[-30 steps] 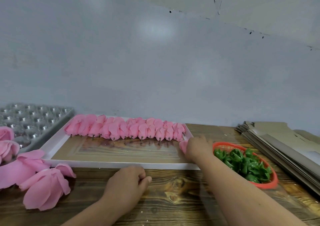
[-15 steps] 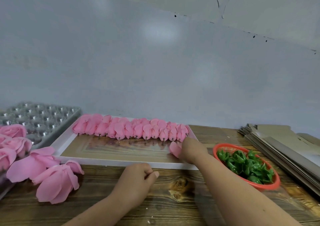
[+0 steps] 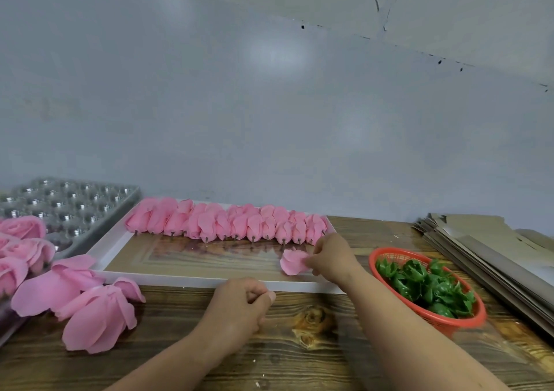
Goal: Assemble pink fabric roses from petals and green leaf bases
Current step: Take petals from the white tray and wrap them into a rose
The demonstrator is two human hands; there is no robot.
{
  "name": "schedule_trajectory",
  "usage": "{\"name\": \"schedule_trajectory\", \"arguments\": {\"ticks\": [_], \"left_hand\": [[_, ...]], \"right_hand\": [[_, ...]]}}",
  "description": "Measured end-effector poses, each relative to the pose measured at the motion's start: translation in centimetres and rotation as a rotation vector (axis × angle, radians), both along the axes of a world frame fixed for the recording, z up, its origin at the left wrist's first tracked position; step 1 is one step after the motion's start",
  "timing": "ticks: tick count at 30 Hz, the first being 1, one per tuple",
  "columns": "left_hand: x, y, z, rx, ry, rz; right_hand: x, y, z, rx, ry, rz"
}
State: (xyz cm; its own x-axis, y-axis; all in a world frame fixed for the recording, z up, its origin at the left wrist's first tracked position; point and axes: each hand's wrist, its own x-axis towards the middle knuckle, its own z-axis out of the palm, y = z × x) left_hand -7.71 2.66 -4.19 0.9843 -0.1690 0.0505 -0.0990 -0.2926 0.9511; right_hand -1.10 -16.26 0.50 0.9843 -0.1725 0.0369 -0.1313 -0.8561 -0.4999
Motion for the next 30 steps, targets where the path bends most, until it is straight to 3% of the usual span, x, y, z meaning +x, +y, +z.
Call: {"name": "schedule_trajectory", "arguments": {"ticks": [5, 11, 16, 21, 30], "left_hand": [[-0.4, -0.4, 0.6, -0.092, 0.081, -0.005], [-2.0, -1.4, 2.2, -0.462, 0.43, -0.087], [-3.2, -2.5, 2.7, -0.759, 0.666, -0.217], [-2.8, -2.4, 2.9, -1.091, 0.66, -0.212], [-1.9, -1.3, 3.2, -1.19, 0.66, -0.113]], "right_hand": [[-0.4, -0.1, 0.1, 0.16, -0.053, 0.003], [-2.3, 1.8, 1.6, 0.411, -0.128, 0.091], [-5.1, 4.4, 1.9, 0.448, -0.174, 0.176], [-7.9, 6.3, 1.3, 0.467, -0.269, 0.267], [-9.5, 6.8, -0.1, 0.567, -0.263, 0.285]]}}
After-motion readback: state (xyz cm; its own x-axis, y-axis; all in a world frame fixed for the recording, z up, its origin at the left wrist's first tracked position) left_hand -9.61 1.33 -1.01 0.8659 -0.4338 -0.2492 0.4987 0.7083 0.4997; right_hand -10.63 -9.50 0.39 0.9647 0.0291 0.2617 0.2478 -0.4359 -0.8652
